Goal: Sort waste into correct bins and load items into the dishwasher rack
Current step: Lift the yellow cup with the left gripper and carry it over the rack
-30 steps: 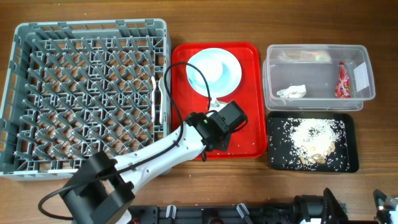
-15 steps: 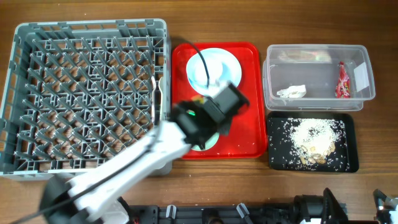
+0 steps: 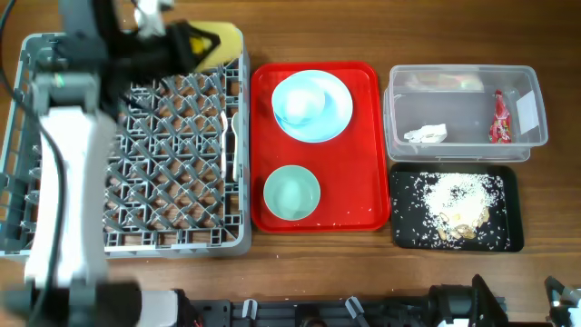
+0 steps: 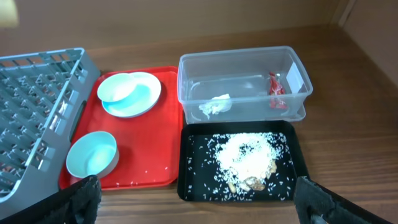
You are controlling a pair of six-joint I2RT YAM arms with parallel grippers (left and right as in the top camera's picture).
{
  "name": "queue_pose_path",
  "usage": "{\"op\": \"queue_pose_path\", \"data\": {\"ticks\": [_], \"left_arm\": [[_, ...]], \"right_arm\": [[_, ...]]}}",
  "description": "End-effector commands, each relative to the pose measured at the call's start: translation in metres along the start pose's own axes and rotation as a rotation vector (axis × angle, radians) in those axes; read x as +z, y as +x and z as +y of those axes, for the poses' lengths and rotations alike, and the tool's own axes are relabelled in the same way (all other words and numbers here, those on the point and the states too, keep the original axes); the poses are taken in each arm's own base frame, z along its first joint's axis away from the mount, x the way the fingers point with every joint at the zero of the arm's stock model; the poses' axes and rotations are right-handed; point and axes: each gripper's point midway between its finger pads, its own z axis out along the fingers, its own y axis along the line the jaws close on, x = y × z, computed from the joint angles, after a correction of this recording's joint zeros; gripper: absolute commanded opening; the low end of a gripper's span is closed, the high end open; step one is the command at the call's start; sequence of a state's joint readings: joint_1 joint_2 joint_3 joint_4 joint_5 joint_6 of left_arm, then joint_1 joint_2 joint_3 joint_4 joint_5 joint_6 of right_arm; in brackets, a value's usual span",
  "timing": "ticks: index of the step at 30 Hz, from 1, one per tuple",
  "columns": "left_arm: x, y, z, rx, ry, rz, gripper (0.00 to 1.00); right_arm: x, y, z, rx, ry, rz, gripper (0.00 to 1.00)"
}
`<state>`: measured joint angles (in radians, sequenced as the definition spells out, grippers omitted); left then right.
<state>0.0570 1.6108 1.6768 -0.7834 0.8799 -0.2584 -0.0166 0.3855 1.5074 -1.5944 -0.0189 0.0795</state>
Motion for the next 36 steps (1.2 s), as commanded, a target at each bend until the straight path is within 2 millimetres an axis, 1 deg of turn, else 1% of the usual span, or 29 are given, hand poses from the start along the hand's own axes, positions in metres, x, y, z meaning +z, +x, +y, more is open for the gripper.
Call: {"op": "queue_pose_path", "data": {"ticks": [1,2,3,5,8,11,14,18,23,30,36], "left_arm": [[-0.018,-0.007,0.011,-0.212,0.571,0.146,0.04],[-0.014,-0.008,0.029,-0.25,0.563,0.143,0.04],[-0.005,-0.009,0.052,-0.296,0.554,0.143,0.04],[0.007,-0.006,0.086,-0.371,0.544,0.148,0.04],[0.023,-0.001,0.123,-0.424,0.536,0.148,0.04],[0.036,0.005,0.146,-0.445,0.535,0.154,0.04],[0.043,0.009,0.156,-0.457,0.533,0.158,0.04],[0.051,0.015,0.157,-0.469,0.525,0.176,0.04],[0.069,0.022,0.163,-0.461,0.439,0.187,0.04],[0.079,0.028,0.177,-0.462,0.342,0.182,0.04],[0.085,0.031,0.182,-0.465,0.326,0.187,0.04]], "right_arm": [[-0.001,0.002,0.002,0.004,-0.012,-0.005,1.0],[-0.001,0.002,0.002,0.004,-0.012,-0.005,1.0],[-0.001,0.002,0.002,0.004,-0.012,-0.005,1.0],[-0.001,0.002,0.002,0.004,-0.012,-0.005,1.0],[-0.001,0.002,0.002,0.003,-0.012,-0.005,1.0],[-0.001,0.002,0.002,0.004,-0.012,-0.005,1.0],[-0.001,0.002,0.002,0.004,-0.012,-0.005,1.0],[-0.001,0.002,0.002,0.004,-0.012,-0.005,1.0],[-0.001,0.002,0.002,0.004,-0.012,-0.005,1.0],[-0.001,0.002,0.002,0.004,-0.012,-0.005,1.0],[-0.001,0.002,0.002,0.004,-0.012,-0.005,1.0]]}}
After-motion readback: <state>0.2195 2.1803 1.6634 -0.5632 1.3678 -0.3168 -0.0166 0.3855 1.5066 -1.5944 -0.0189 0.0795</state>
